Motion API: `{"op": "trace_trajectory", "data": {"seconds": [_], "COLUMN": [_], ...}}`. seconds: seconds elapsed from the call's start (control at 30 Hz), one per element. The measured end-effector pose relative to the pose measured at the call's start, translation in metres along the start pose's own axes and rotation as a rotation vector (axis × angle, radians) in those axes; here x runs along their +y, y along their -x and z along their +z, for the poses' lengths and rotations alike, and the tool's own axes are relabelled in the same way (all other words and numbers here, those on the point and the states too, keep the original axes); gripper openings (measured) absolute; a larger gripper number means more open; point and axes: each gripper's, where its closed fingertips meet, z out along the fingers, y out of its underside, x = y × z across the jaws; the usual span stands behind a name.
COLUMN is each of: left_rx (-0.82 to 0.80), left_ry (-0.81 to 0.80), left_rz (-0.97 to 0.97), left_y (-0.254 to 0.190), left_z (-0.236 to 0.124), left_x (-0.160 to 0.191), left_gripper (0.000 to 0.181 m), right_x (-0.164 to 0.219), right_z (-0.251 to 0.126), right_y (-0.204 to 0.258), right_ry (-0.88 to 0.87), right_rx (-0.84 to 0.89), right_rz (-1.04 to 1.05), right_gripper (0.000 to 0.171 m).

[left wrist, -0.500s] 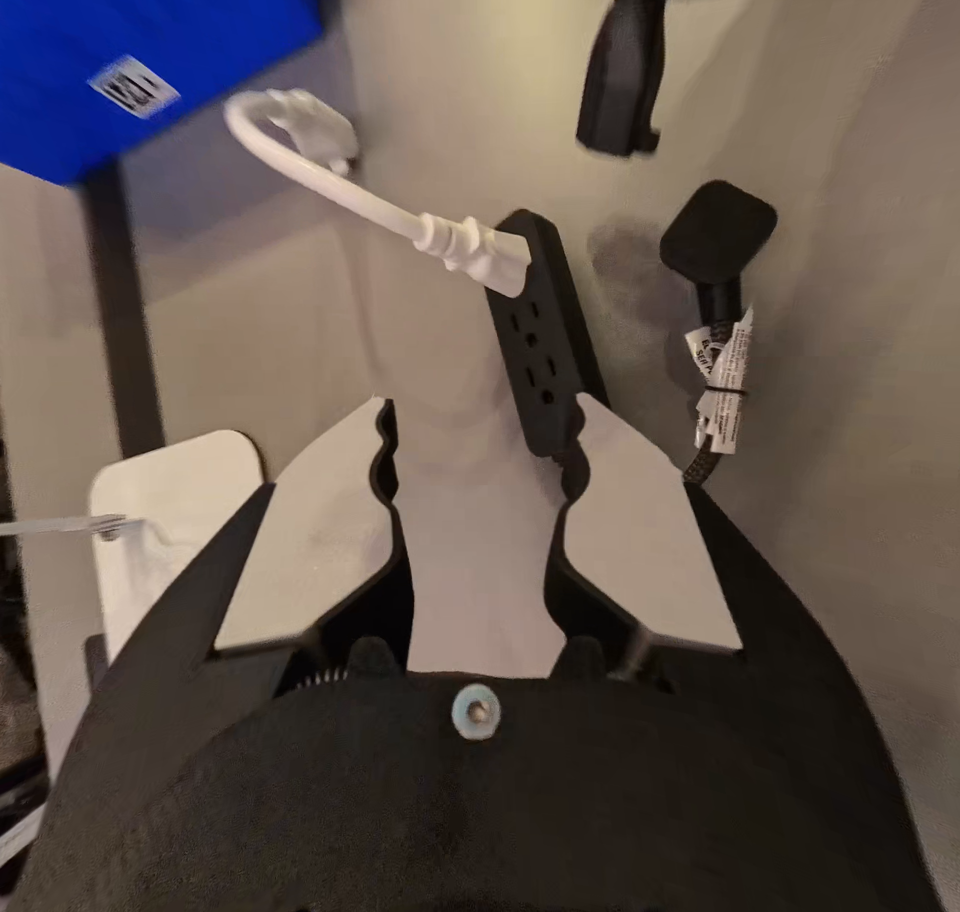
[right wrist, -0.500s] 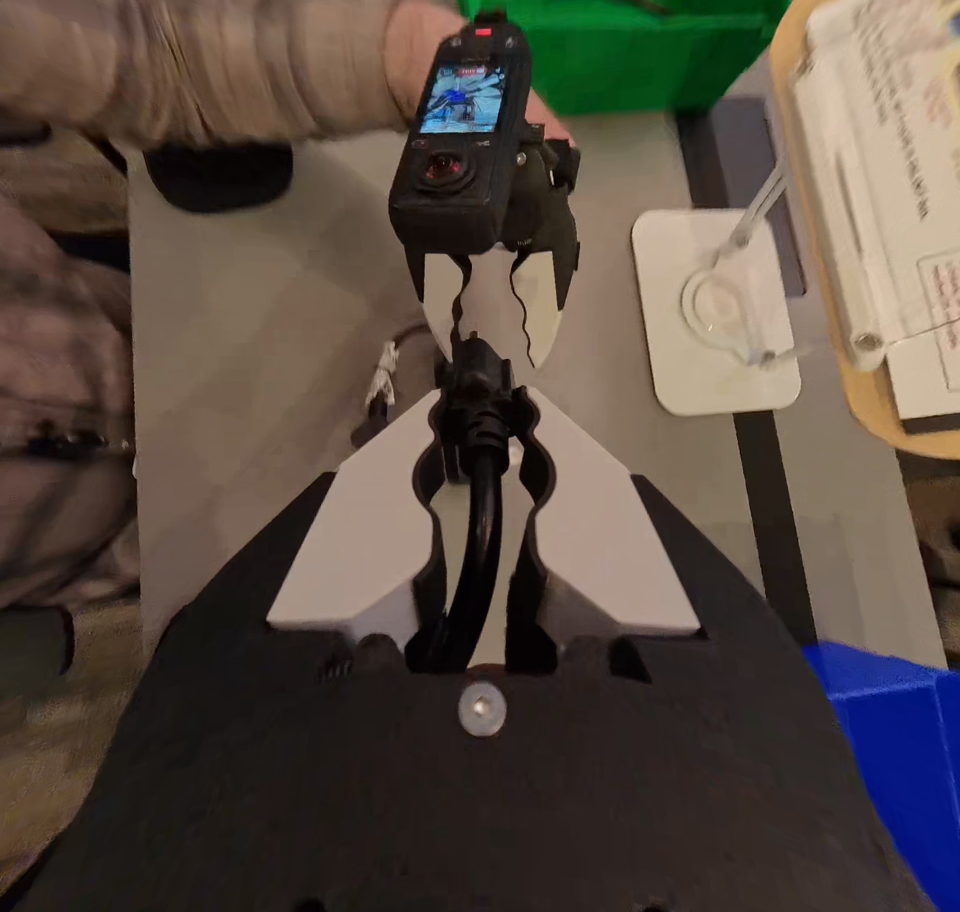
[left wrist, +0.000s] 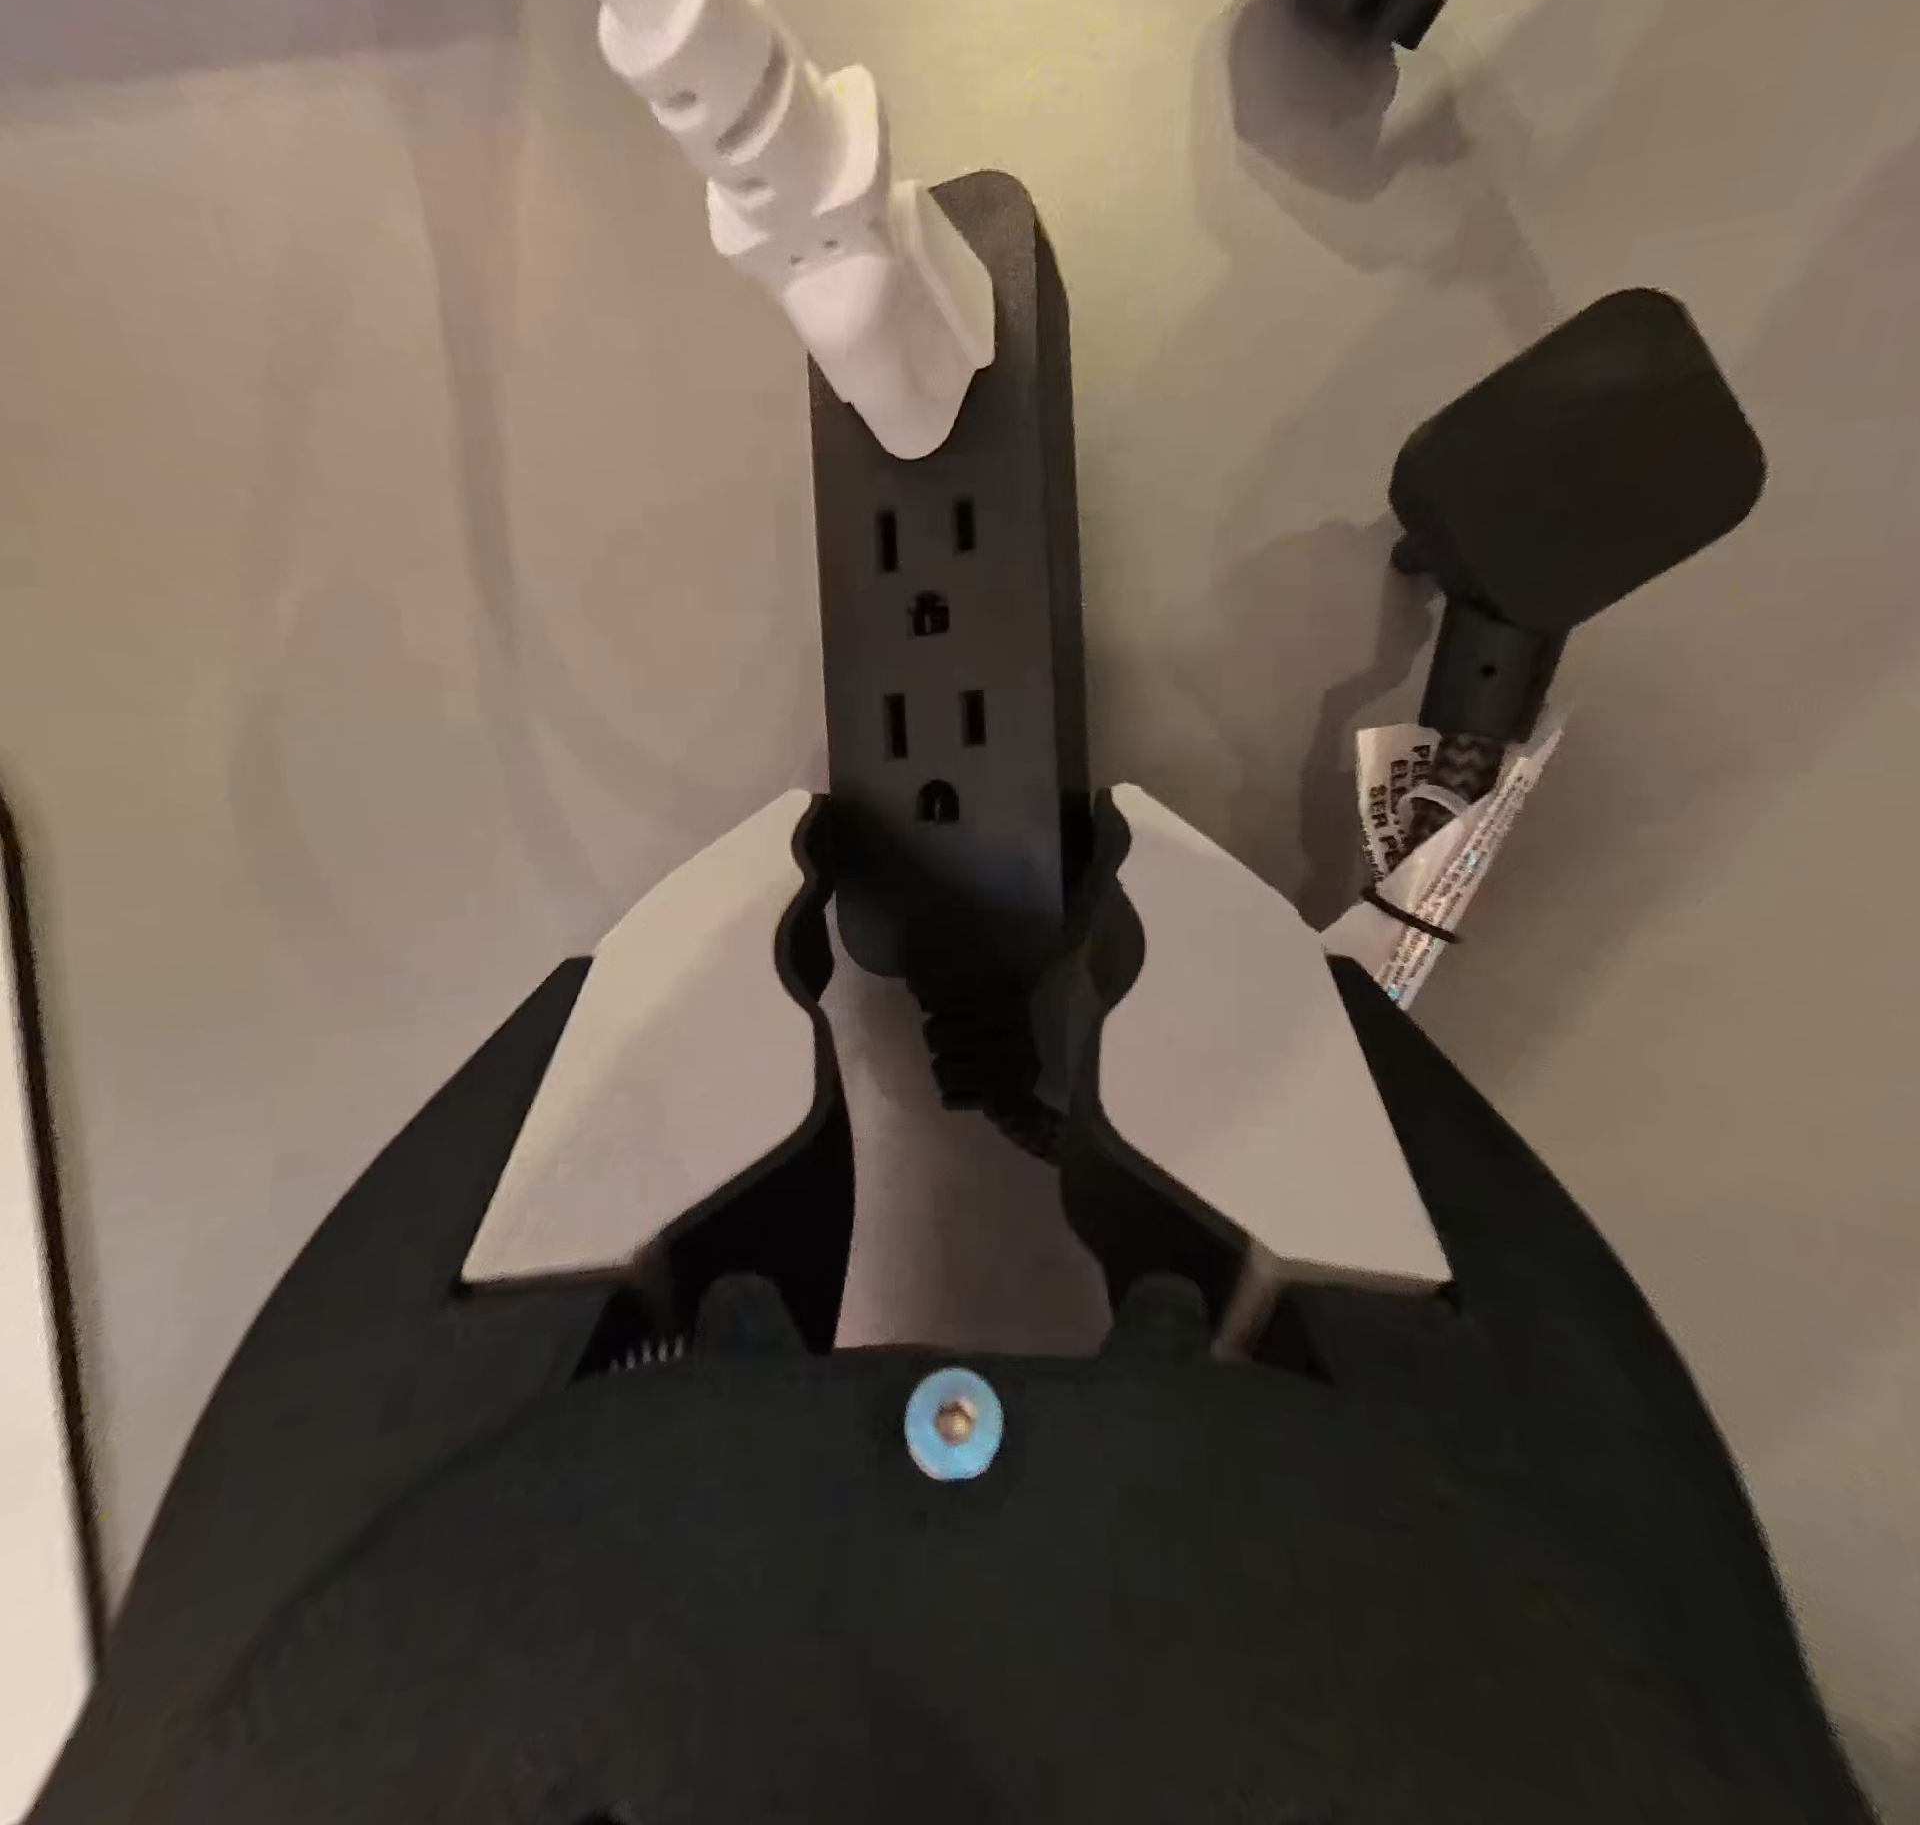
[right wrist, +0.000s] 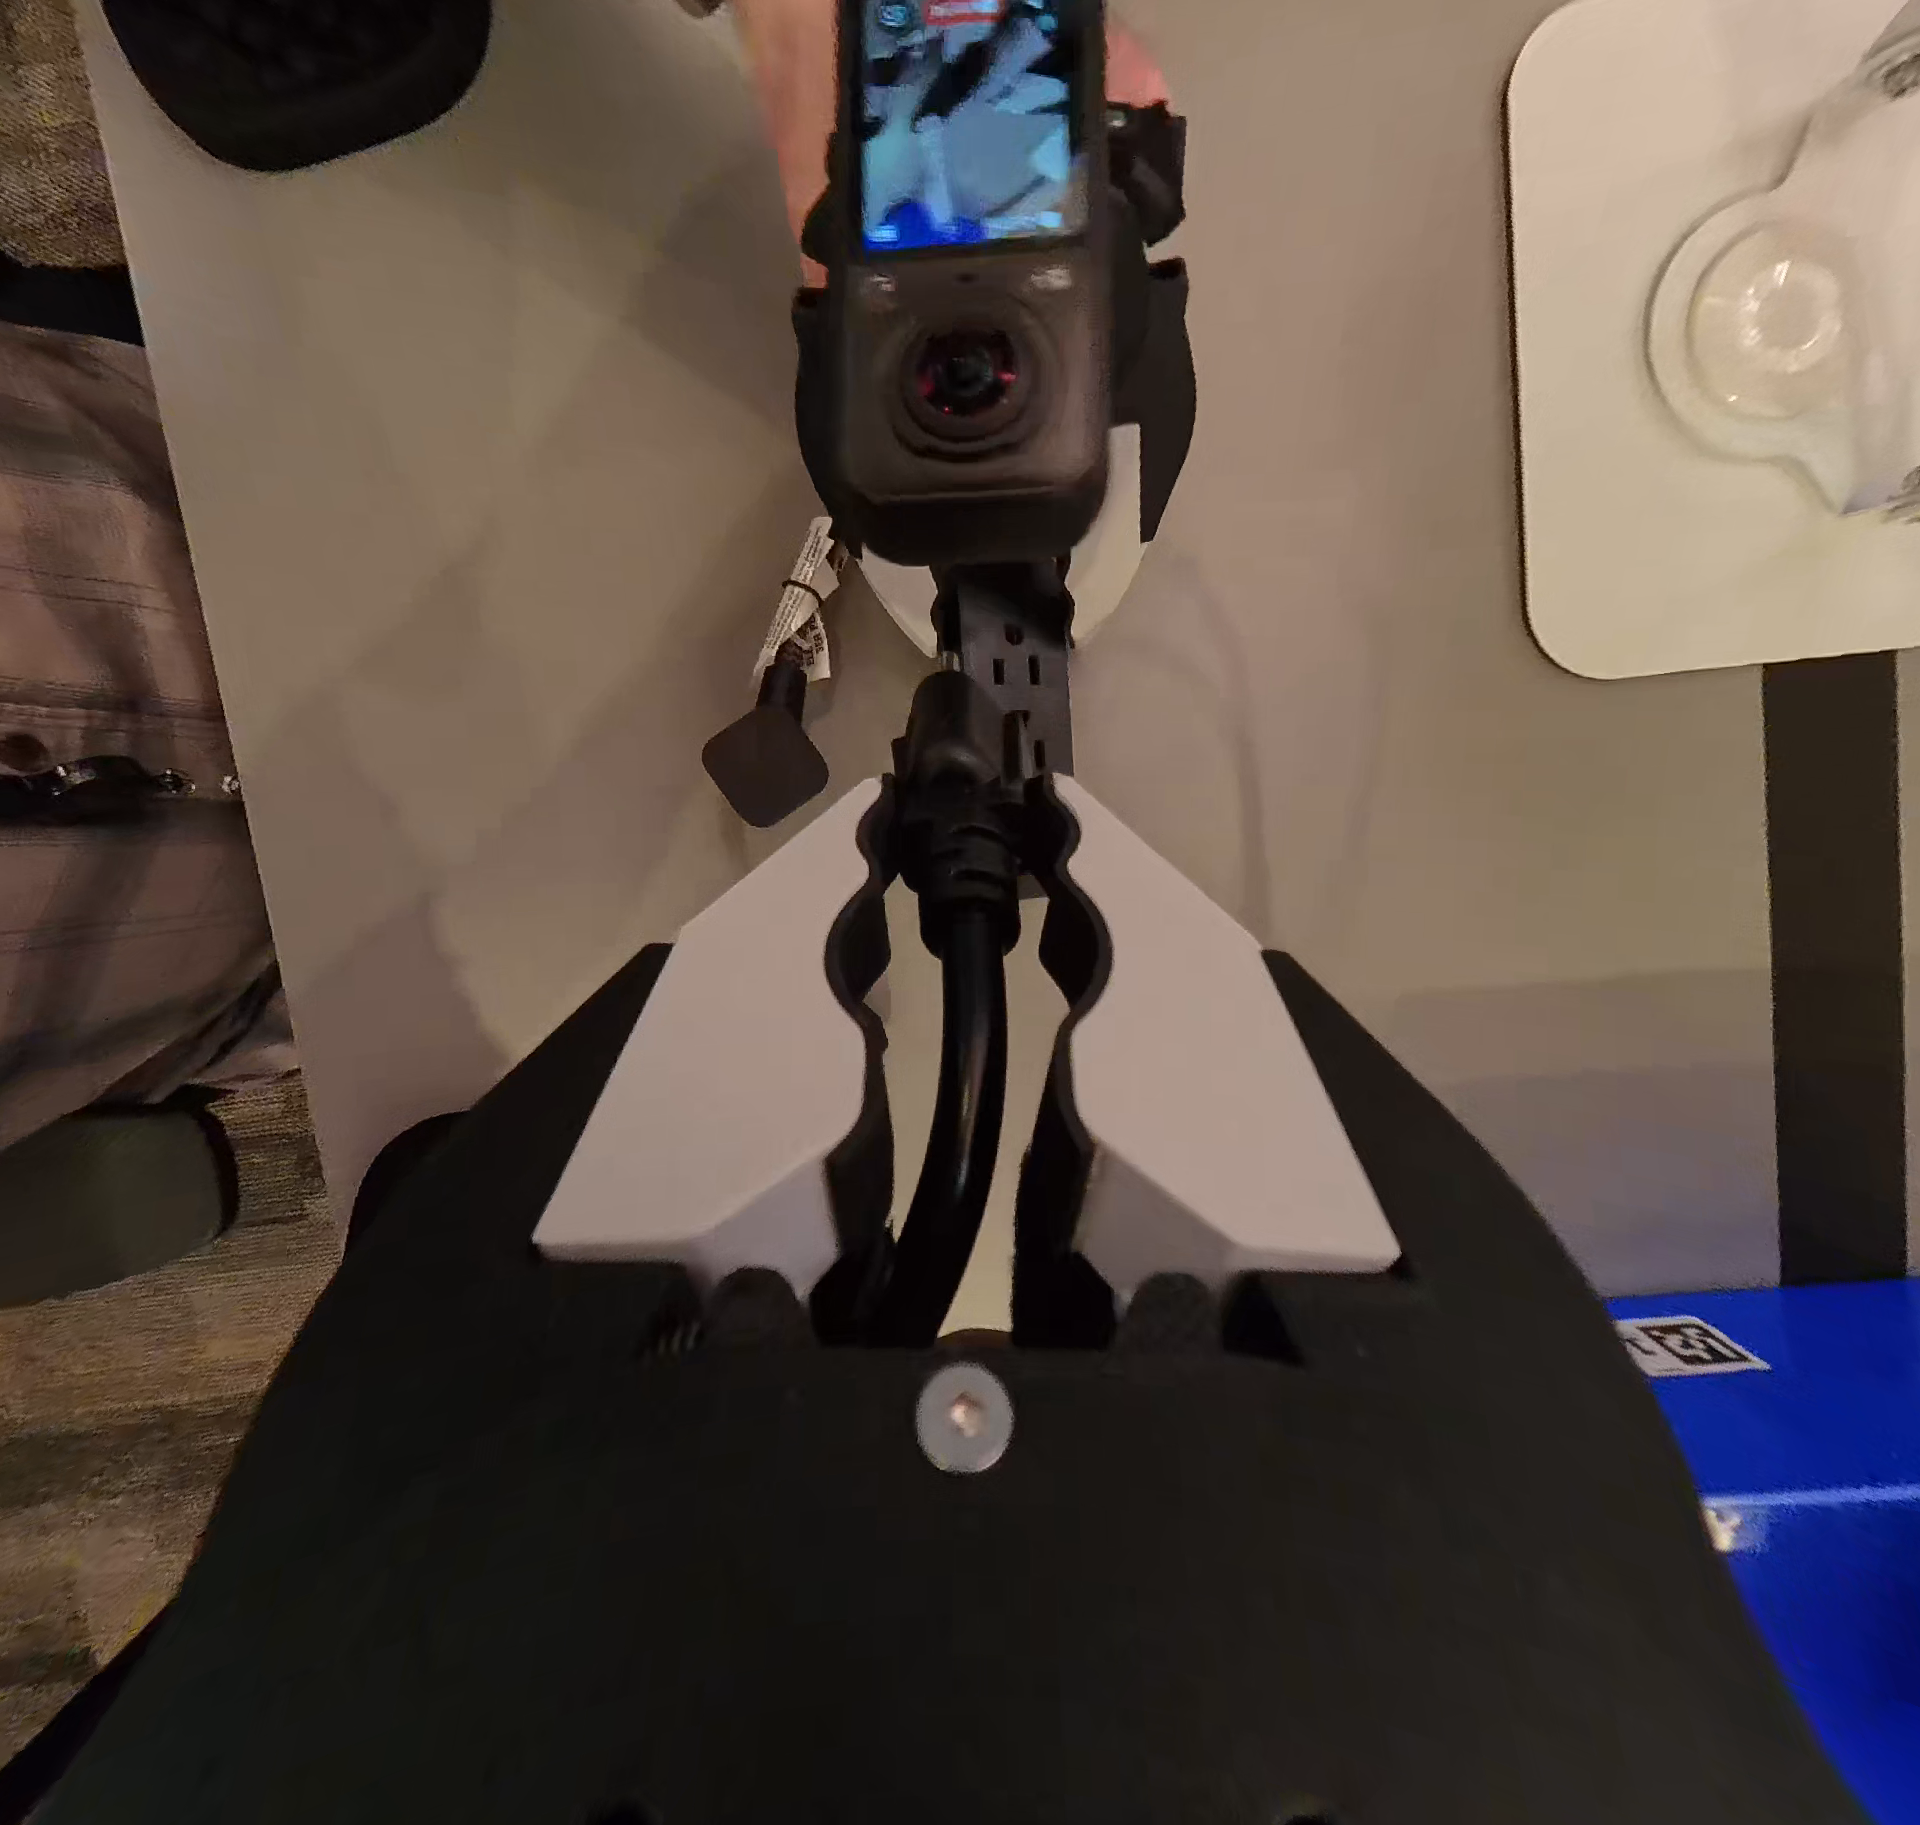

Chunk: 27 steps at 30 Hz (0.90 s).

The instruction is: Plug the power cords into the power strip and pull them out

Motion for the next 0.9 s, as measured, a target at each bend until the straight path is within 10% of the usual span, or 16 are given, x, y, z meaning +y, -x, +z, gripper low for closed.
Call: {"op": "trace_trajectory", "data": {"seconds": [0.9], "left_rx": [0.001], "left_ry": [-0.080], "left_rz": [0.016], "left_y": [0.002], "left_z": [-0.004], "left_x": [-0.010], "left_gripper": [0.049], "right_x": [0.047], "right_z": [0.080], "right_y": [-0.021], "right_ry": [0.355], "right_rx": [0.011], "right_rz": [-0.063], "right_gripper": [0.022]}}
